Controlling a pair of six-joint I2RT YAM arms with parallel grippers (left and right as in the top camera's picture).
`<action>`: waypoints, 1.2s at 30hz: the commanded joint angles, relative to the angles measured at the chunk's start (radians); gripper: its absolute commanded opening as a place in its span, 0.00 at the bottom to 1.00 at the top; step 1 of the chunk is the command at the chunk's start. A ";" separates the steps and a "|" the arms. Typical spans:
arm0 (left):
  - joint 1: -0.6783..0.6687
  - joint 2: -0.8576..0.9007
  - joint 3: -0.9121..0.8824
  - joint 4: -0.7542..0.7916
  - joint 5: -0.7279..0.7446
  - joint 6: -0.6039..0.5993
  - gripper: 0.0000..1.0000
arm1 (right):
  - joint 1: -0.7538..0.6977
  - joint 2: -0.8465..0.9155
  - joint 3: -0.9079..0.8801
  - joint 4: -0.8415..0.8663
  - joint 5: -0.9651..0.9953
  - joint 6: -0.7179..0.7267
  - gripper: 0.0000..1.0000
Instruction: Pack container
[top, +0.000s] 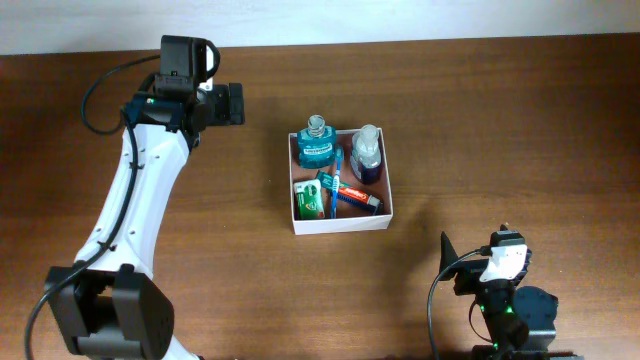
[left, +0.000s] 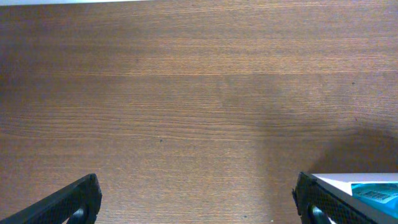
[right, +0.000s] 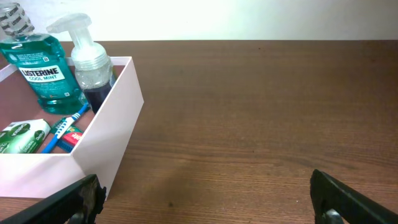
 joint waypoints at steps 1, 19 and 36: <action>0.003 -0.014 0.011 0.002 -0.006 -0.010 0.99 | 0.008 -0.006 -0.011 0.001 0.009 0.008 0.98; -0.051 -0.163 0.008 -0.051 -0.008 -0.009 0.99 | 0.008 -0.006 -0.011 0.000 0.009 0.008 0.98; -0.042 -0.847 -0.041 -0.243 -0.037 0.006 0.99 | 0.008 -0.006 -0.011 0.001 0.009 0.008 0.98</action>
